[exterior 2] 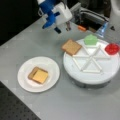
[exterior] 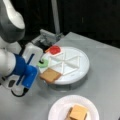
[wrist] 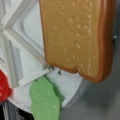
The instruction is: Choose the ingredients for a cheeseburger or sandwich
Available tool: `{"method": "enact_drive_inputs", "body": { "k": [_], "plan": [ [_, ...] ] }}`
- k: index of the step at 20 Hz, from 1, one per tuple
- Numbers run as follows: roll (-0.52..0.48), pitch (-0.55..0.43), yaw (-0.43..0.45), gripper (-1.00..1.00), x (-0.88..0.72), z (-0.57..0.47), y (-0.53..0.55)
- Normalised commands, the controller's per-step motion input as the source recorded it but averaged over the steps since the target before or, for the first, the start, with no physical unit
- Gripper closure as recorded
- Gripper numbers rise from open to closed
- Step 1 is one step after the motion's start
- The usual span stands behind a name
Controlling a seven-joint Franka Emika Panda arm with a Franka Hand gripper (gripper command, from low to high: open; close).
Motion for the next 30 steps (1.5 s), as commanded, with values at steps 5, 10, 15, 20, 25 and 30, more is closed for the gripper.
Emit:
{"method": "enact_drive_inputs", "body": {
  "k": [5,10,15,20,25,30],
  "plan": [
    [0.563,0.040,0.237,-1.00,0.33,-0.12,-0.34],
    [0.468,0.066,0.190,-1.00,0.28,-0.16,-0.33],
    [0.543,-0.023,0.187,-1.00,0.23,-0.15,-0.30],
    [0.656,-0.085,0.209,-1.00,0.22,-0.20,-0.32],
    [0.479,-0.087,0.182,-1.00,0.27,-0.19,-0.30],
    [0.352,-0.074,0.151,-1.00,0.31,-0.13,-0.18]
  ]
}}
